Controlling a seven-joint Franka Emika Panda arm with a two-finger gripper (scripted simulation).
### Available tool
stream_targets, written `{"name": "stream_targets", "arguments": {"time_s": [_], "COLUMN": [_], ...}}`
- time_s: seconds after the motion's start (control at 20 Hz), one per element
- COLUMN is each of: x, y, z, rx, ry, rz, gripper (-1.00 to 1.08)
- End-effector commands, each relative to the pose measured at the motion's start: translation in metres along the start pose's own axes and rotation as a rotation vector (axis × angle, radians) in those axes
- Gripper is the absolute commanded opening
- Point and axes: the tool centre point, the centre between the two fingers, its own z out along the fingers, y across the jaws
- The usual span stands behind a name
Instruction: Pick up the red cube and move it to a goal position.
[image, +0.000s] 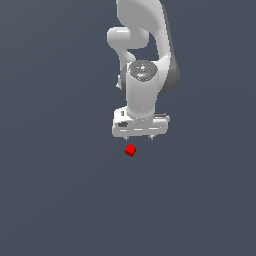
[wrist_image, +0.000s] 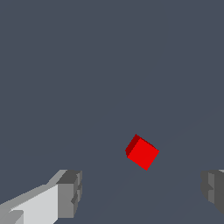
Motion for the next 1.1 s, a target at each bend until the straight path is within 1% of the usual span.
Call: {"name": "stream_targets", "arguments": {"time_s": [0.0,0.3,0.55,0.8,1.05], "x": [0.0,-0.001,-0.003,-0.007,-0.013], "y": [0.0,0.002,0.006,0.013,0.021], "z": [0.0,0.007,0.022,0.047,0.081], "rx": [0.0,-0.002,-0.006,-0.013,-0.023], "ry": [0.0,0.0,0.0,0.0,-0.001], "rz": [0.0,0.026,0.089,0.19,0.328], "gripper": [1.0,1.0,1.0,1.0,1.0]}}
